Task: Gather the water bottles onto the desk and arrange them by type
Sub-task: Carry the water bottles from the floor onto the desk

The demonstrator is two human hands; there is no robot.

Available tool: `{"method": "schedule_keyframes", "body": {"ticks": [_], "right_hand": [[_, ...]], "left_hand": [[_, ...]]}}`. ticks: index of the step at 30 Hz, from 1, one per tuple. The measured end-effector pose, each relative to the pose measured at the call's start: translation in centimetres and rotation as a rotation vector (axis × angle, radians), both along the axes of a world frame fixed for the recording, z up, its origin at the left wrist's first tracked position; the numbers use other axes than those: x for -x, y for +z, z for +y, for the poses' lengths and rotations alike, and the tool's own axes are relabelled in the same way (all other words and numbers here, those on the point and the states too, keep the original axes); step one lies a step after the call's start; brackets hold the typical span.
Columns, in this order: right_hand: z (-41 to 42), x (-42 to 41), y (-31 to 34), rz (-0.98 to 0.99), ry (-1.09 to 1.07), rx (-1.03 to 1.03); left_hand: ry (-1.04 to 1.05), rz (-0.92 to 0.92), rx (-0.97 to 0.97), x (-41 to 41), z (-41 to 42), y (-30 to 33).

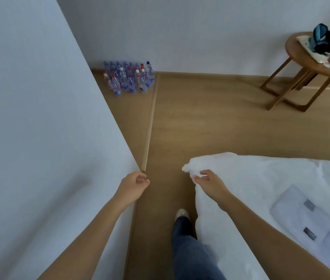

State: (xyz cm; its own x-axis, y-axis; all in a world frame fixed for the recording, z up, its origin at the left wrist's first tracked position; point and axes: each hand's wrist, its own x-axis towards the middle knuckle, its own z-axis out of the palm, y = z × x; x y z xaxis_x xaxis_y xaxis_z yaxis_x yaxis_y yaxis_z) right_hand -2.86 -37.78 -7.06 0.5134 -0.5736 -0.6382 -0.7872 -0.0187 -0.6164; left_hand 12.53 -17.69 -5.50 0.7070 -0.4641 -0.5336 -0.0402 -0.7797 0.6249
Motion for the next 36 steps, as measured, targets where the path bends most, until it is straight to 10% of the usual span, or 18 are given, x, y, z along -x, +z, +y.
{"method": "schedule_keyframes", "body": {"ticks": [24,36], "right_hand": [[-32.8,-45.3,0.6,-0.07,0.047,0.035],[-38.5,-73.5,0.9,-0.111,0.262,0.018]], "left_hand": [[0.163,0.174,0.039,-41.7,-33.4,-2.2],[0.493,0.109,0.085,-65.1,-36.6,-1.0]]}}
